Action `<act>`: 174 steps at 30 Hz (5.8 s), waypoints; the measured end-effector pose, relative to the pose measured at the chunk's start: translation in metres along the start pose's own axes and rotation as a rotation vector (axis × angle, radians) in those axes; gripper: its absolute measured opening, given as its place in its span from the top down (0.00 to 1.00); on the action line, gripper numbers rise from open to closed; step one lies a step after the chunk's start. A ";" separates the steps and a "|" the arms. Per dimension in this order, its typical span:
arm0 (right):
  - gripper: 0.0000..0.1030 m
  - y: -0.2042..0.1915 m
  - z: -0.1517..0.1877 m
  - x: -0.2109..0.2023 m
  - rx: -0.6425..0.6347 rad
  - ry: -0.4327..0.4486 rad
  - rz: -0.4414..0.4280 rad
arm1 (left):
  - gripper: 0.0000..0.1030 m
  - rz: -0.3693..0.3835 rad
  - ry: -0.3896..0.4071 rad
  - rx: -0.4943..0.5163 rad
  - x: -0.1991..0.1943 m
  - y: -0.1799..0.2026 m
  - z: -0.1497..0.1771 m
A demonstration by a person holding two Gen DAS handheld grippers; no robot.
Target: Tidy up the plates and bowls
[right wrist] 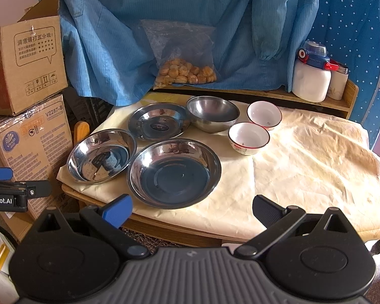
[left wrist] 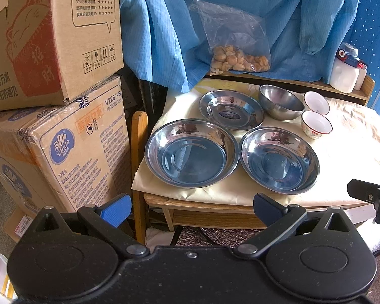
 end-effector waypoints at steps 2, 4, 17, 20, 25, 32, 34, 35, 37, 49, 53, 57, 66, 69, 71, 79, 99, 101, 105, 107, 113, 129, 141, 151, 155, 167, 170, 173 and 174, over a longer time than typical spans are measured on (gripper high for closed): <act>0.00 0.001 0.000 0.001 0.001 0.000 0.000 | 0.01 0.001 0.000 0.000 0.000 0.000 0.000; 0.00 -0.001 -0.001 0.000 0.000 -0.001 0.000 | 0.01 0.000 -0.001 0.000 0.000 0.000 0.000; 0.00 -0.010 -0.011 0.011 -0.016 -0.046 -0.036 | 0.01 0.003 -0.127 -0.084 0.012 -0.020 0.010; 0.00 -0.014 -0.012 0.014 -0.027 -0.054 -0.035 | 0.01 0.003 -0.154 -0.092 0.014 -0.025 0.013; 0.00 -0.022 -0.014 0.019 -0.034 -0.051 -0.035 | 0.02 0.031 -0.213 -0.114 0.016 -0.034 0.018; 0.00 -0.032 -0.019 0.029 -0.037 -0.056 -0.041 | 0.04 0.125 -0.228 -0.125 0.020 -0.046 0.016; 0.00 -0.035 -0.021 0.032 -0.036 -0.057 -0.037 | 0.03 0.137 -0.225 -0.119 0.024 -0.049 0.012; 0.00 -0.037 -0.022 0.034 -0.038 -0.057 -0.035 | 0.03 0.134 -0.228 -0.108 0.027 -0.050 0.010; 0.00 -0.040 -0.025 0.037 -0.047 -0.051 -0.024 | 0.03 0.116 -0.224 -0.080 0.033 -0.053 0.005; 0.00 -0.054 -0.048 0.069 -0.106 -0.059 0.015 | 0.03 0.044 -0.239 -0.151 0.088 -0.074 -0.030; 0.00 -0.057 -0.061 0.089 -0.168 -0.063 -0.019 | 0.04 -0.004 -0.243 -0.190 0.106 -0.072 -0.037; 0.00 -0.060 -0.076 0.118 -0.244 -0.072 -0.066 | 0.06 -0.043 -0.259 -0.242 0.123 -0.070 -0.040; 0.08 -0.063 -0.094 0.190 -0.345 -0.171 -0.197 | 0.10 -0.107 -0.302 -0.316 0.148 -0.059 -0.037; 0.20 -0.061 -0.097 0.209 -0.328 -0.217 -0.247 | 0.12 -0.111 -0.304 -0.325 0.152 -0.057 -0.037; 0.24 -0.059 -0.098 0.219 -0.320 -0.248 -0.269 | 0.14 -0.112 -0.307 -0.333 0.155 -0.057 -0.037; 0.46 -0.060 -0.093 0.241 -0.291 -0.345 -0.338 | 0.28 -0.101 -0.321 -0.342 0.161 -0.055 -0.039; 0.87 -0.066 -0.083 0.258 -0.259 -0.398 -0.334 | 0.82 -0.108 -0.324 -0.249 0.166 -0.043 -0.039; 0.87 -0.066 -0.082 0.256 -0.255 -0.391 -0.335 | 0.82 -0.107 -0.320 -0.246 0.165 -0.043 -0.039; 0.87 -0.065 -0.083 0.248 -0.245 -0.370 -0.345 | 0.82 -0.116 -0.294 -0.225 0.158 -0.044 -0.042; 0.87 -0.066 -0.084 0.242 -0.249 -0.355 -0.345 | 0.82 -0.121 -0.280 -0.213 0.153 -0.044 -0.045; 0.87 -0.063 -0.089 0.219 -0.226 -0.308 -0.349 | 0.82 -0.110 -0.242 -0.190 0.136 -0.040 -0.053; 0.85 0.004 -0.081 0.124 -0.066 -0.187 -0.187 | 0.80 0.070 -0.166 0.032 0.108 0.036 -0.072; 0.85 0.052 -0.047 0.112 0.047 -0.217 -0.060 | 0.79 0.125 -0.199 0.184 0.128 0.097 -0.066; 0.84 0.051 -0.048 0.120 0.010 -0.240 -0.075 | 0.77 0.076 -0.235 0.198 0.134 0.104 -0.067; 0.84 0.053 -0.047 0.124 0.005 -0.258 -0.085 | 0.77 0.060 -0.262 0.198 0.139 0.108 -0.068; 0.82 0.060 -0.046 0.139 -0.038 -0.294 -0.170 | 0.77 -0.008 -0.336 0.197 0.151 0.114 -0.062; 0.82 0.058 -0.047 0.140 -0.067 -0.289 -0.167 | 0.77 -0.007 -0.320 0.217 0.150 0.117 -0.061; 0.81 0.060 -0.046 0.141 -0.055 -0.295 -0.171 | 0.77 -0.018 -0.314 0.226 0.151 0.122 -0.061; 0.81 0.061 -0.045 0.142 -0.048 -0.297 -0.176 | 0.77 -0.024 -0.312 0.231 0.153 0.123 -0.062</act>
Point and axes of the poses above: each gripper's, at about its wrist camera, not at the fingertips, and x roughly the way its jaws point, y to its right, z to its underside, the point moved 3 cm from there along x, roughly the way its jaws point, and after that the axes turned 7 degrees about -z, right-handed, at the moved point
